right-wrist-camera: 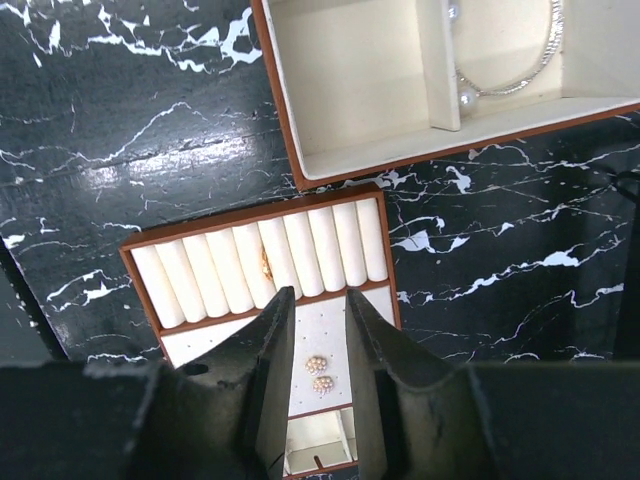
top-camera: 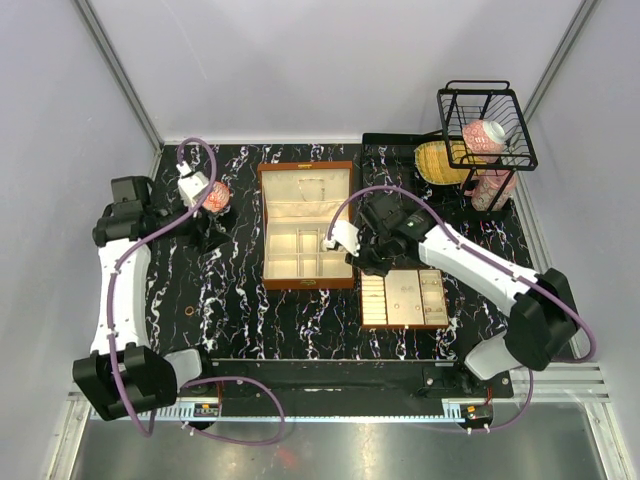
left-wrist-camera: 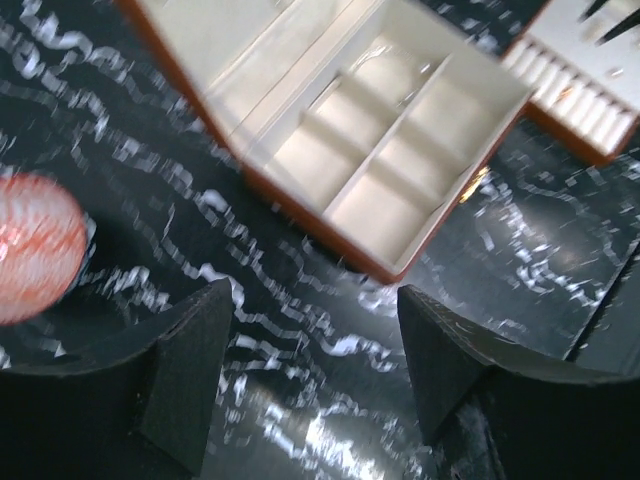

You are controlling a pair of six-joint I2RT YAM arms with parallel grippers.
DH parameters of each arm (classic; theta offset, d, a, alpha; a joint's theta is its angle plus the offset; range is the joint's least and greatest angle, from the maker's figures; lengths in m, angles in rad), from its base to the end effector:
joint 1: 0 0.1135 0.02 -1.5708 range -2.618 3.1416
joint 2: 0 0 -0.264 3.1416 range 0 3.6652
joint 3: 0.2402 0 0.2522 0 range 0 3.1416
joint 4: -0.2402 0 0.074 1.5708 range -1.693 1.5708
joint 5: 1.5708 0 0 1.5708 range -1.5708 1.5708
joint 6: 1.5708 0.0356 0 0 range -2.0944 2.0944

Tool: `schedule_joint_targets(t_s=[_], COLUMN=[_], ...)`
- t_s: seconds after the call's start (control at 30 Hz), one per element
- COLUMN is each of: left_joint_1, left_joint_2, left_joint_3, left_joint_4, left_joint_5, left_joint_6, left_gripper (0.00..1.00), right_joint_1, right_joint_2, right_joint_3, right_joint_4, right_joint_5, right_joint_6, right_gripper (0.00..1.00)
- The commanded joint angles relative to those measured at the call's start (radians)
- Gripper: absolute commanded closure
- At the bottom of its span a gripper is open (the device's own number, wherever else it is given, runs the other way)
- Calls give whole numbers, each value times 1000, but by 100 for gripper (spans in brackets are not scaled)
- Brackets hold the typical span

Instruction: Organize the mixed jewelry

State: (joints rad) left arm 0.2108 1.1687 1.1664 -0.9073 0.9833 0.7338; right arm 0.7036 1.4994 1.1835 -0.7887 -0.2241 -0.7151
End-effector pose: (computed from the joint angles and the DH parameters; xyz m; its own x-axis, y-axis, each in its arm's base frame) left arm 0.2207 0.0169 0.3419 -0.3161 0.3120 -0.8960 0.8019 0.5925 -0.0766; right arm 0.2248 0.2011 0.2606 -0.0507 -0.8815 -0.4695 -0.9804 0.1336 -0.1448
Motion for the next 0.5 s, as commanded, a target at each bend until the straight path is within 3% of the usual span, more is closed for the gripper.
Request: schedule_joint_targets(t_s=[0.0,0.2,0.47], left_joint_1=[119,278,297], left_joint_2=[-41,-79,-216], left_joint_3=[-11,-96,-241], left_joint_4=[-110,-111,-65], left_joint_5=[-175,-245,-414], left_joint_6=[171,208,214], left_gripper=[30,32,29], right_joint_1=[-12,-76,-259], right_joint_2=[-74,-80,-123], right_joint_3=[-19,-24,-44], right_joint_4=[69,94,95], right_joint_5=[17,-10,-122], right_joint_6=[81,160,256], right_gripper=[67,68,68])
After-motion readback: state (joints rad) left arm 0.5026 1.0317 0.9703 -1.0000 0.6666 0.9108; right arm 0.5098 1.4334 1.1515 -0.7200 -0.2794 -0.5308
